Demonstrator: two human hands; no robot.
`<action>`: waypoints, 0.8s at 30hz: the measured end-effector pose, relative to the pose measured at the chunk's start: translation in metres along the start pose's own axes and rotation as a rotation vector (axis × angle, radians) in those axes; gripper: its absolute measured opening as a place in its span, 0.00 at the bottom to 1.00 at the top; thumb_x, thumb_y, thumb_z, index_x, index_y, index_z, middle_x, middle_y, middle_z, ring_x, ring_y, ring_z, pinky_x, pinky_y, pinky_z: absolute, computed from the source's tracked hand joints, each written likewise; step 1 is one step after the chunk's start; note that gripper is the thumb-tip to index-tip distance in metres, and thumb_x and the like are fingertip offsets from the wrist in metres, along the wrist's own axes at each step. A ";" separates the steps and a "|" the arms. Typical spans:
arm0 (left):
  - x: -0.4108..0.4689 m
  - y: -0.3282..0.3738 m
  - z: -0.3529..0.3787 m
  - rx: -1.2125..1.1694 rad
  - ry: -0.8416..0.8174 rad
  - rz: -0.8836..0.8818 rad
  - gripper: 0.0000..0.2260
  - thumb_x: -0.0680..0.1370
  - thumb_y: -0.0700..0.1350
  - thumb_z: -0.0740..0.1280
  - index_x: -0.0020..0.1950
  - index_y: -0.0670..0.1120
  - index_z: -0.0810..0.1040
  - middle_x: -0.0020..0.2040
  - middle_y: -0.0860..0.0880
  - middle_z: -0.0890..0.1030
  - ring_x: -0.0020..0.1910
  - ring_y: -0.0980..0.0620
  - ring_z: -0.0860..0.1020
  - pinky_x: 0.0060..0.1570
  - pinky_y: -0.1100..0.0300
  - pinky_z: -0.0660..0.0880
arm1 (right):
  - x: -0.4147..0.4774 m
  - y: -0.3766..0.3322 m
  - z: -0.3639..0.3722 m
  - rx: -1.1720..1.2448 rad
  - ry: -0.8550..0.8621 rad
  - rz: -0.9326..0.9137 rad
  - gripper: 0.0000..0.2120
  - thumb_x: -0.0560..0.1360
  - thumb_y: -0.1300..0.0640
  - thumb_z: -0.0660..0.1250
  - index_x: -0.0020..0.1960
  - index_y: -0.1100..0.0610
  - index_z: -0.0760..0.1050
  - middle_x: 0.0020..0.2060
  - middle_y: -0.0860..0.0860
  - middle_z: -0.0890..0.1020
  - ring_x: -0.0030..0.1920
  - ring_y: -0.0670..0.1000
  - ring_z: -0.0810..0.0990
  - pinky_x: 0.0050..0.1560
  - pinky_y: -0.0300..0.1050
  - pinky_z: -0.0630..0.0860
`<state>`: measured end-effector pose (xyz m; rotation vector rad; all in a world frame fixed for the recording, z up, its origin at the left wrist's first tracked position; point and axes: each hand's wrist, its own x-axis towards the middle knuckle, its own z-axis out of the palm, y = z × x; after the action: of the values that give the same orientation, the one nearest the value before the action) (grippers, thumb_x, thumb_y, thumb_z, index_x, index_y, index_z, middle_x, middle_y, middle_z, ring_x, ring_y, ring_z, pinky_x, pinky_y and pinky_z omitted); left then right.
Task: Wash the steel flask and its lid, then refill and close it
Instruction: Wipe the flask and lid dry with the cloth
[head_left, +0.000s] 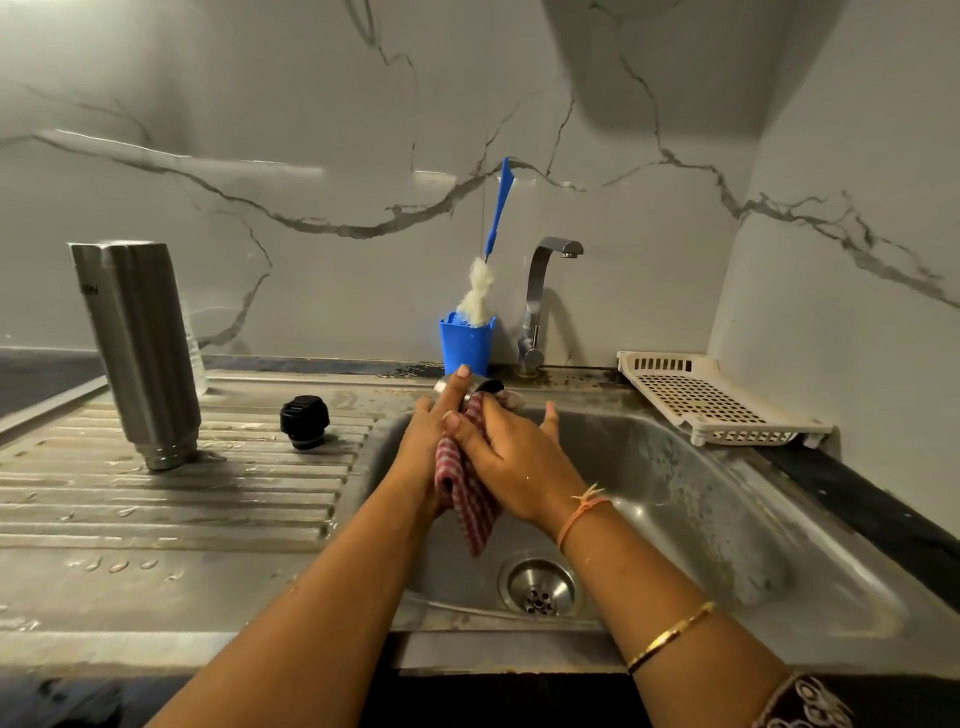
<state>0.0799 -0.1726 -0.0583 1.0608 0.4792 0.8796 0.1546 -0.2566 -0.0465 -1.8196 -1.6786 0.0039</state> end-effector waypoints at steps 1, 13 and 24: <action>0.000 0.000 0.000 0.043 0.036 0.020 0.31 0.68 0.62 0.72 0.63 0.44 0.71 0.51 0.40 0.81 0.46 0.45 0.83 0.39 0.55 0.79 | 0.002 0.001 0.001 0.072 0.012 0.045 0.25 0.79 0.37 0.46 0.59 0.54 0.72 0.54 0.50 0.82 0.60 0.51 0.76 0.72 0.65 0.46; -0.009 0.000 0.010 -0.387 -0.127 -0.100 0.32 0.66 0.62 0.70 0.59 0.39 0.76 0.51 0.39 0.81 0.51 0.44 0.80 0.57 0.49 0.77 | -0.002 -0.005 -0.008 1.558 -0.066 0.263 0.21 0.77 0.52 0.60 0.66 0.62 0.71 0.59 0.60 0.79 0.60 0.56 0.78 0.62 0.48 0.73; -0.007 -0.004 0.010 0.231 0.211 0.153 0.13 0.76 0.57 0.64 0.49 0.48 0.69 0.43 0.46 0.78 0.41 0.52 0.78 0.42 0.57 0.76 | 0.005 0.000 0.005 0.664 -0.049 0.229 0.28 0.76 0.33 0.51 0.64 0.50 0.71 0.58 0.51 0.80 0.61 0.52 0.76 0.71 0.60 0.62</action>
<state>0.0848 -0.1841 -0.0585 1.2331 0.6956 1.0975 0.1531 -0.2497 -0.0478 -1.4822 -1.2744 0.6320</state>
